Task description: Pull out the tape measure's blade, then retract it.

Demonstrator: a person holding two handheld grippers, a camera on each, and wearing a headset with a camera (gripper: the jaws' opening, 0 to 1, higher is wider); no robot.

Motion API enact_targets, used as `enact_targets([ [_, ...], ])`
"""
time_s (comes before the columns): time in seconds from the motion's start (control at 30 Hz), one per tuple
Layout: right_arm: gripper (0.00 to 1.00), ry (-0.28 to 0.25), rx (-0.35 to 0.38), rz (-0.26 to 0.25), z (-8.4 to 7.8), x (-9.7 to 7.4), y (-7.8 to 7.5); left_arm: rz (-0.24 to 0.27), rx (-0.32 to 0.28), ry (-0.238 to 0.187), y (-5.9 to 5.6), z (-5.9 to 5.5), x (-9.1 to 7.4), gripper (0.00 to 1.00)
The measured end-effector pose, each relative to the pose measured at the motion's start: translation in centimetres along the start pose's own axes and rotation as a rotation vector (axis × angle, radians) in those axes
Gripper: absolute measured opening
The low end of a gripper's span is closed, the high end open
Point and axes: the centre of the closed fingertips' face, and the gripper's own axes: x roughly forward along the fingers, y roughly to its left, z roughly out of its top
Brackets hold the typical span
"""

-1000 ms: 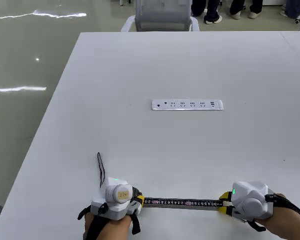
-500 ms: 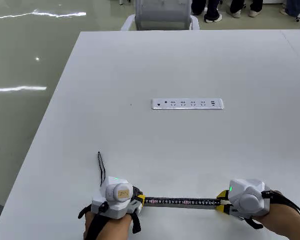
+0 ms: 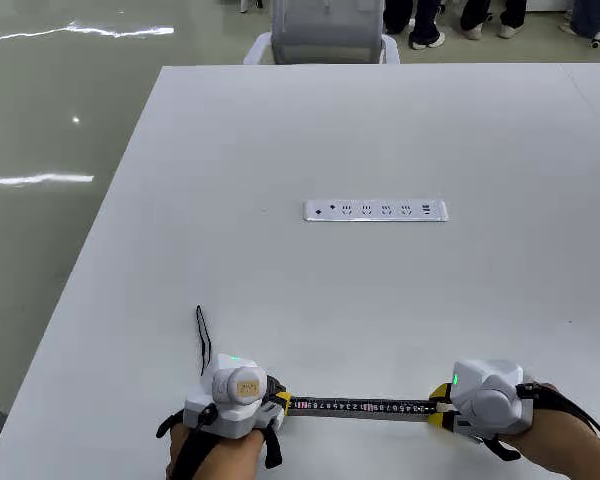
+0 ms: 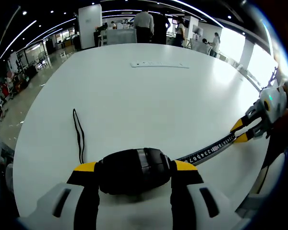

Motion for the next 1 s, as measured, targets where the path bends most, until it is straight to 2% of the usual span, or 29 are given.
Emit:
enact_targets([
  [1.0, 0.12, -0.003, -0.015, 0.002, 1.3, 0.8, 0.2, -0.007, 0.003, -0.008, 0.0, 0.1, 0.1, 0.57],
])
